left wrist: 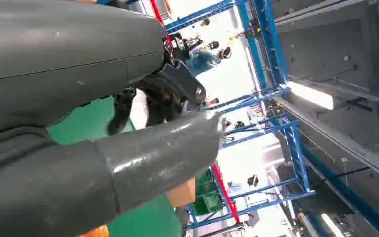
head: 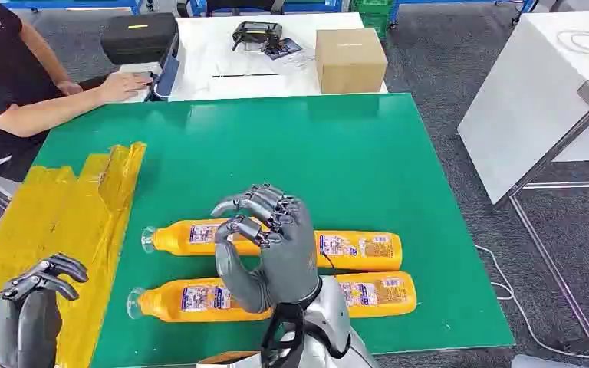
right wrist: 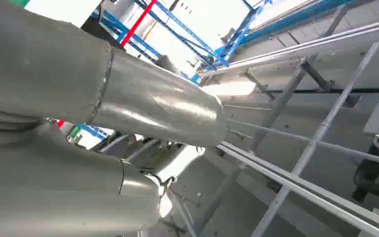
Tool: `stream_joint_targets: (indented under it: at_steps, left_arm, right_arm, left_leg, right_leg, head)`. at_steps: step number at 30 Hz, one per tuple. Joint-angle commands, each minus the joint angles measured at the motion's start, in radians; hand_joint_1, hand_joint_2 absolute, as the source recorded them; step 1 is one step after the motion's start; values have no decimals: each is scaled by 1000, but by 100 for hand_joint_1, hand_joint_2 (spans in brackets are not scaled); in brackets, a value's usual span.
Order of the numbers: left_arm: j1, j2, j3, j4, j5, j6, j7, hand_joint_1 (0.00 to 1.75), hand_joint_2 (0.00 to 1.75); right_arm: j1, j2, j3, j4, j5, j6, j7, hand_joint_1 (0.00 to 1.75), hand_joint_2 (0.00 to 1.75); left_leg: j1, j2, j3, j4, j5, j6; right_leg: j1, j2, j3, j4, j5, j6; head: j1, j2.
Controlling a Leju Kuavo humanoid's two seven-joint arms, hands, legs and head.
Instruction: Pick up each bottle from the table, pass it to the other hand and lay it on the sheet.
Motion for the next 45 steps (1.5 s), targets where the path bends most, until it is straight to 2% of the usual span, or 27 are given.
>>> stream_joint_targets:
  at_steps: [1,2,3,4,5,6,7,8,10,13,16,17,21,25,28,33,45]
  left_arm:
    - [-87,-197,-176,186,-68,148,4,175,0]
    - [-104,-147,-292,228,-50,292,4,175,0]
    - [-106,-120,-327,243,-36,356,4,175,0]
    - [-103,-116,-324,253,-26,403,4,175,0]
    - [-90,-122,-299,276,-22,392,4,0,0]
    - [-85,-126,-278,276,-20,346,4,0,0]
    - [-82,-121,-272,272,-15,341,4,0,0]
    - [-82,-121,-272,272,-15,341,4,0,0]
    - [-82,-121,-272,272,-15,341,4,0,0]
    - [-78,-148,-232,285,-35,311,4,0,0]
    - [-77,-169,-198,322,-39,258,4,0,0]
    - [-77,-172,-191,328,-42,247,4,0,0]
    - [-104,-186,-154,366,-54,239,21,0,0]
    - [-116,-187,-147,376,-53,237,23,0,0]
    - [-136,-188,-142,396,-48,224,38,0,0]
    - [-167,-185,-152,436,-47,213,44,0,0]
    - [-166,-183,-155,435,-46,210,44,0,0]
  right_arm:
    - [162,-171,-392,157,-730,406,-206,175,0]
    - [168,-157,-493,221,-723,494,-297,175,0]
    - [174,-130,-533,219,-690,524,-308,175,0]
    - [183,-97,-556,199,-666,534,-296,166,0]
    - [204,-68,-553,159,-624,525,-267,0,0]
    - [214,-57,-542,140,-614,525,-257,0,0]
    - [216,-49,-535,136,-608,520,-250,0,0]
    - [216,-49,-535,136,-608,520,-250,0,0]
    - [216,-49,-535,136,-608,520,-250,0,0]
    - [199,-58,-483,146,-541,479,-178,0,0]
    - [173,-66,-411,177,-501,487,-124,0,0]
    - [165,-72,-394,187,-489,496,-98,0,175]
    - [93,-103,-268,276,-346,520,0,0,175]
    - [82,-91,-255,296,-337,510,10,0,175]
    - [5,-124,-136,369,-244,559,68,0,175]
    - [-103,-90,9,494,-230,597,101,0,175]
    - [-117,-95,44,496,-238,590,123,0,175]
  left_leg:
    - [1,-9,5,-5,3,2]
    - [0,-13,8,-6,3,2]
    - [1,-19,9,-9,6,4]
    - [0,-16,6,-5,4,3]
    - [-1,-20,6,-4,5,4]
    - [-2,-14,0,0,0,5]
    - [-2,-13,-2,0,1,5]
    - [-3,-9,-3,0,1,6]
    - [-3,-3,-1,0,-1,7]
    - [-4,-3,-1,1,0,7]
    - [-4,-2,-2,1,1,7]
    - [-4,-1,-3,1,1,7]
    - [-4,2,-2,0,1,7]
    - [-4,-1,-3,1,1,7]
    - [-4,-1,-2,1,1,7]
    - [-4,4,-2,1,1,6]
    - [-4,-1,-4,1,2,7]
  right_leg:
    - [1,-10,10,-9,1,1]
    - [1,-14,12,-11,0,1]
    - [2,-20,17,-18,3,2]
    - [-1,-17,1,-11,1,1]
    - [-2,-20,2,-12,1,2]
    - [-2,-12,-5,-5,-1,4]
    - [-2,-11,-6,-5,-1,4]
    - [-4,-6,2,-5,1,6]
    - [-2,-2,4,-7,3,7]
    - [-4,-2,2,-5,2,7]
    - [-3,0,0,-5,3,7]
    - [-4,0,-1,-4,3,8]
    - [-3,3,0,-5,4,8]
    - [-4,0,0,-4,3,8]
    - [-3,1,0,-4,4,8]
    - [-3,4,0,-4,5,7]
    - [-3,-1,-1,-4,3,8]
  head:
    - [0,0]
    - [0,0]
    - [-2,0]
    - [-2,0]
    - [-1,0]
    - [2,0]
    - [3,0]
    - [1,0]
    - [2,0]
    - [2,0]
    - [2,0]
    - [2,0]
    - [2,0]
    - [2,0]
    - [2,0]
    - [2,0]
    - [2,0]
